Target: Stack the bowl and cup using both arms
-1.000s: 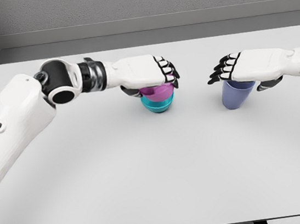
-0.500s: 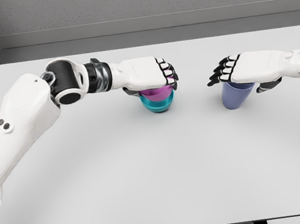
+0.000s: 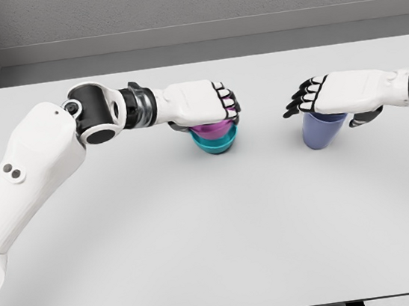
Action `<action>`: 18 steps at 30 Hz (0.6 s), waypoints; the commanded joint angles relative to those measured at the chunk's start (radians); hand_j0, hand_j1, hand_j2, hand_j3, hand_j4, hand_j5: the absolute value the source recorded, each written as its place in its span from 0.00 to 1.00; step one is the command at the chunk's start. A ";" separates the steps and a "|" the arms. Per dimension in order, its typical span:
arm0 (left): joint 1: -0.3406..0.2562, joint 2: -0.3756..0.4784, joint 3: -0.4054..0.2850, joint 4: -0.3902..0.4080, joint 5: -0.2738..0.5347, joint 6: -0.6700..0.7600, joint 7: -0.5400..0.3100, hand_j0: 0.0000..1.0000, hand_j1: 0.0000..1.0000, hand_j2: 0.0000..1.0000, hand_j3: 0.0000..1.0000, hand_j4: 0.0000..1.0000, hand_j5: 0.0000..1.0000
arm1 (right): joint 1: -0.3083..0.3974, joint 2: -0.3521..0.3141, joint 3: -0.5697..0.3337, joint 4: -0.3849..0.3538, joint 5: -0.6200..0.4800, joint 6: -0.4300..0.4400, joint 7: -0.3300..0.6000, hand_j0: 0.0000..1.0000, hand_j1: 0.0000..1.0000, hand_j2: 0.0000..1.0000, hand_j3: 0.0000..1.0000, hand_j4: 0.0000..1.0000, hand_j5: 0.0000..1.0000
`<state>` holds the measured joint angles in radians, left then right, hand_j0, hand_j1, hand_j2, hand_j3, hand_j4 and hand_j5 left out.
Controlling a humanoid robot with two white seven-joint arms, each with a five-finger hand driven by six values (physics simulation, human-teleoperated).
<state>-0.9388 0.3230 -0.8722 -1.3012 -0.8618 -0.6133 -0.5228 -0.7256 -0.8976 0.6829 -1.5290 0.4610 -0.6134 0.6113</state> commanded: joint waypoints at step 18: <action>-0.002 -0.019 -0.039 0.043 -0.011 0.002 0.003 0.67 0.67 0.67 0.67 0.67 0.67 | -0.014 0.020 0.003 0.035 0.022 0.002 0.000 1.00 1.00 1.00 1.00 1.00 1.00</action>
<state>-0.9403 0.3050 -0.9115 -1.2588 -0.8762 -0.6131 -0.5211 -0.7394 -0.8783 0.6862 -1.4987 0.4862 -0.6133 0.6113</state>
